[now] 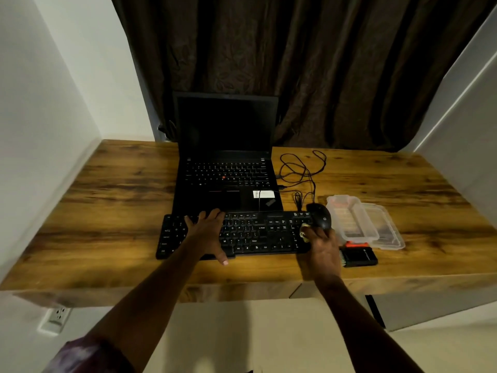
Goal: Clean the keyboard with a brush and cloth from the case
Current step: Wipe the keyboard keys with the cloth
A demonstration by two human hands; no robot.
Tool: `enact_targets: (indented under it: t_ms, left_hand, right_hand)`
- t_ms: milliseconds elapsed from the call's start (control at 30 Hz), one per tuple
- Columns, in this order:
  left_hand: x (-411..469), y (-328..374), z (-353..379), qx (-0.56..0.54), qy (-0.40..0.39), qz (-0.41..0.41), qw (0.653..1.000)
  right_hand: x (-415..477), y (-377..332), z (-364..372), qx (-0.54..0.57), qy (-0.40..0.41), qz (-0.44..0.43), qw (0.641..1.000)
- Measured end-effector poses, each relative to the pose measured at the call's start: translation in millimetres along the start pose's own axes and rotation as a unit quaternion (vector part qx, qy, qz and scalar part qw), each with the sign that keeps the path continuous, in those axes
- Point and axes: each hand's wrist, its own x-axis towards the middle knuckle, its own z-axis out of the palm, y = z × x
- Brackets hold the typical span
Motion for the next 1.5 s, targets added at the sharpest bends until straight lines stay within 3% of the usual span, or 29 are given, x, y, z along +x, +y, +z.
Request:
enact_targets:
  t_ms: [133,267,367,467,533,700,867,967,1067,1167,1367,1500]
  left_hand:
    - [-0.3,0.4,-0.5,0.002,0.002,0.002,1.0]
    - [-0.6,-0.3,-0.2,-0.002,0.006,0.004,1.0]
    - [-0.7,0.1,-0.5,-0.003,0.005,0.004,1.0]
    - [-0.7,0.6,-0.8,-0.001,0.003,0.003,1.0]
    - [-0.1,0.1,-1.4,0.002,0.001,0.004,1.0]
    - [-0.7,0.6,-2.2,0.005,0.002,0.004,1.0]
    - [-1.2,0.8,-2.1,0.009,0.005,0.004,1.0]
    - [-0.2,1.4,-2.2,0.008,0.004,0.0,1.0]
    - [-0.2,1.2,-2.6,0.009,0.002,-0.001,1.0]
    - [-0.6,1.3,-3.9,0.012,-0.004,-0.005,1.0]
    - [-0.6,1.6,-3.5,0.009,-0.002,-0.003,1.0]
    - [-0.5,2.2,-3.9,0.011,-0.003,-0.004,1.0]
  right_hand:
    - [11.1,-17.5,2.0,-0.033,-0.066,-0.009,0.997]
    - [9.8,-27.9,9.6,-0.026,-0.06,-0.072,0.995]
    - [11.5,-8.2,2.0,-0.014,-0.03,-0.026,0.999]
    - [17.3,-3.0,-6.4,-0.037,-0.071,0.038,0.996]
    - [17.9,-14.1,-7.6,-0.06,-0.092,0.02,0.994]
    - [19.6,-22.5,-2.4,-0.059,-0.077,-0.091,0.991]
    - [33.0,5.7,-1.4,-0.108,-0.084,-0.027,0.99]
    - [33.1,-14.3,7.3,-0.116,-0.084,-0.065,0.987]
    - [35.3,-37.1,11.3,-0.057,-0.086,-0.095,0.99]
    - [43.1,-26.7,12.2,-0.104,-0.091,-0.093,0.986]
    - [58.2,2.7,16.7,-0.119,-0.067,-0.016,0.99]
    - [54.1,-20.5,13.5,-0.108,-0.08,-0.081,0.988]
